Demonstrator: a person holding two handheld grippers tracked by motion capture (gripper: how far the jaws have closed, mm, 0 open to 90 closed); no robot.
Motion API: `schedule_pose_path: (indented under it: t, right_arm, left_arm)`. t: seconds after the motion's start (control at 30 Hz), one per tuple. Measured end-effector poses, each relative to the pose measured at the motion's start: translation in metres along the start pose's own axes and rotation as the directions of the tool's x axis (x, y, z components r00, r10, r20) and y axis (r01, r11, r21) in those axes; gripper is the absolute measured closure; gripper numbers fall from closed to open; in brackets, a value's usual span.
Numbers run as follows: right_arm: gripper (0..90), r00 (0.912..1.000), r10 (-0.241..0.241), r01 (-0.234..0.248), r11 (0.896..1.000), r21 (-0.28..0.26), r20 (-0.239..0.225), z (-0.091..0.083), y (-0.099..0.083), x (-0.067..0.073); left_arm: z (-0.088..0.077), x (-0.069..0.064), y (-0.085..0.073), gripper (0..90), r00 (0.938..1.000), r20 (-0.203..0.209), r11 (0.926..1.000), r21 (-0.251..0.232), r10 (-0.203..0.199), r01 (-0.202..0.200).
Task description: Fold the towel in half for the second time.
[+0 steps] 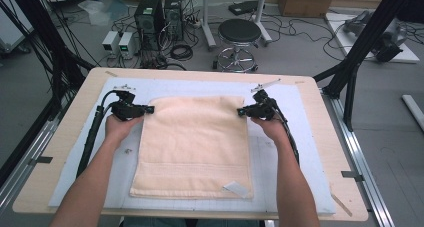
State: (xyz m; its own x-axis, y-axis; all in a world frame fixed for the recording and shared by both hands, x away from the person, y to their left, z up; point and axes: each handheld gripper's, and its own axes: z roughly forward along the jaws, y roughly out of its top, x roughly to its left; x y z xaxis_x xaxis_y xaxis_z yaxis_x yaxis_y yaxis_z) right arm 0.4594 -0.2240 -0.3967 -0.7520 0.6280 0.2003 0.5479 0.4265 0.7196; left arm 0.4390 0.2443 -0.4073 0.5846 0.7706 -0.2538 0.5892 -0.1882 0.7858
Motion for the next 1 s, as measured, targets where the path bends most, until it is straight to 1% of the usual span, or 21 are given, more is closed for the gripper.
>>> schedule_pose_path:
  t: [0.03, 0.1, 0.13, 0.2, 0.23, 0.3, 0.33, 0.37, 0.4, 0.43, 0.47, 0.53, 0.57, 0.6, 0.63, 0.77, 0.83, 0.87, 0.93, 0.97, 1.0]
  right_arm:
    - [83.0, 0.9999, -0.011, 0.011, 1.000, -0.007, -0.011, -0.004, 0.001, 0.002]
    - [83.0, 0.9994, -0.023, 0.023, 1.000, -0.013, -0.024, -0.011, 0.001, 0.006]
    - [83.0, 0.9990, -0.035, 0.035, 0.999, -0.022, -0.029, -0.014, 0.002, 0.008]
    - [82.9, 0.9980, -0.041, 0.040, 0.999, -0.034, -0.048, -0.023, 0.003, 0.013]
    - [83.0, 0.9968, -0.054, 0.052, 0.998, -0.040, -0.059, -0.027, 0.003, 0.016]
    - [82.9, 0.9943, -0.070, 0.066, 0.996, -0.051, -0.080, -0.036, 0.004, 0.023]
    - [82.9, 0.9929, -0.081, 0.076, 0.995, -0.058, -0.087, -0.041, 0.004, 0.027]
    - [82.9, 0.9909, -0.092, 0.085, 0.994, -0.068, -0.098, -0.046, 0.003, 0.032]
    - [82.9, 0.9897, -0.095, 0.088, 0.993, -0.075, -0.107, -0.051, 0.002, 0.037]
    - [82.9, 0.9883, -0.107, 0.099, 0.992, -0.083, -0.109, -0.055, 0.000, 0.042]
    - [82.8, 0.9858, -0.118, 0.108, 0.990, -0.086, -0.120, -0.059, -0.002, 0.048]
    - [82.7, 0.9819, -0.136, 0.123, 0.987, -0.101, -0.133, -0.066, -0.010, 0.059]
    - [82.7, 0.9803, -0.135, 0.121, 0.988, -0.099, -0.144, -0.068, -0.016, 0.064]
    - [82.5, 0.9791, -0.139, 0.126, 0.988, -0.093, -0.148, -0.069, -0.021, 0.069]
    - [82.5, 0.9788, -0.139, 0.128, 0.988, -0.082, -0.150, -0.070, -0.028, 0.074]
    - [82.2, 0.9762, -0.146, 0.139, 0.989, -0.054, -0.160, -0.069, -0.054, 0.091]
    - [82.0, 0.9757, -0.150, 0.146, 0.989, -0.033, -0.160, -0.068, -0.066, 0.097]
    - [81.8, 0.9763, -0.143, 0.141, 0.990, -0.022, -0.163, -0.066, -0.072, 0.099]
    - [81.1, 0.9785, -0.129, 0.131, 0.991, 0.003, -0.161, -0.063, -0.083, 0.099]
    - [80.3, 0.9791, -0.129, 0.131, 0.991, 0.004, -0.158, -0.061, -0.088, 0.098]
    - [78.3, 0.9814, -0.113, 0.116, 0.993, 0.010, -0.155, -0.059, -0.092, 0.097]
  left_arm:
    - [-0.004, -0.002, 0.001, 83.0, 0.9999, 0.002, 0.9999, -0.007, 0.014, -0.014]
    - [-0.012, -0.005, 0.002, 83.1, 0.9996, 0.016, 0.9994, -0.029, 0.022, -0.021]
    - [-0.017, -0.007, 0.002, 83.0, 0.9993, 0.021, 0.9987, -0.039, 0.032, -0.031]
    - [-0.027, -0.010, 0.002, 83.1, 0.9983, 0.034, 0.9969, -0.065, 0.047, -0.045]
    - [-0.032, -0.012, 0.002, 83.1, 0.9976, 0.041, 0.9961, -0.072, 0.055, -0.052]
    - [-0.043, -0.018, 0.002, 83.0, 0.9949, 0.054, 0.9938, -0.075, 0.085, -0.081]
    - [-0.048, -0.022, 0.001, 83.1, 0.9927, 0.055, 0.9908, -0.089, 0.107, -0.102]
    - [-0.054, -0.025, -0.001, 83.1, 0.9912, 0.063, 0.9886, -0.103, 0.117, -0.110]
    - [-0.060, -0.029, -0.004, 83.1, 0.9900, 0.068, 0.9876, -0.105, 0.124, -0.116]
    - [-0.065, -0.032, -0.008, 83.1, 0.9884, 0.073, 0.9862, -0.108, 0.133, -0.125]
    - [-0.069, -0.035, -0.013, 83.1, 0.9859, 0.078, 0.9840, -0.111, 0.148, -0.139]
    - [-0.077, -0.042, -0.026, 83.1, 0.9838, 0.083, 0.9829, -0.108, 0.159, -0.150]
    - [-0.080, -0.046, -0.034, 83.1, 0.9822, 0.090, 0.9817, -0.111, 0.165, -0.155]
    - [-0.083, -0.050, -0.042, 83.0, 0.9808, 0.099, 0.9816, -0.108, 0.168, -0.157]
    - [-0.086, -0.054, -0.050, 83.0, 0.9781, 0.109, 0.9797, -0.115, 0.177, -0.165]
    - [-0.091, -0.068, -0.080, 82.8, 0.9708, 0.129, 0.9775, -0.085, 0.203, -0.193]
    - [-0.092, -0.072, -0.091, 82.3, 0.9678, 0.143, 0.9778, -0.060, 0.207, -0.200]
    - [-0.092, -0.072, -0.095, 81.9, 0.9668, 0.154, 0.9788, -0.053, 0.204, -0.198]
    - [-0.092, -0.073, -0.103, 79.9, 0.9657, 0.177, 0.9817, -0.031, 0.190, -0.188]
    - [-0.092, -0.072, -0.106, 77.7, 0.9647, 0.184, 0.9817, -0.010, 0.189, -0.190]
    - [-0.091, -0.071, -0.109, 75.2, 0.9653, 0.181, 0.9811, 0.008, 0.189, -0.193]
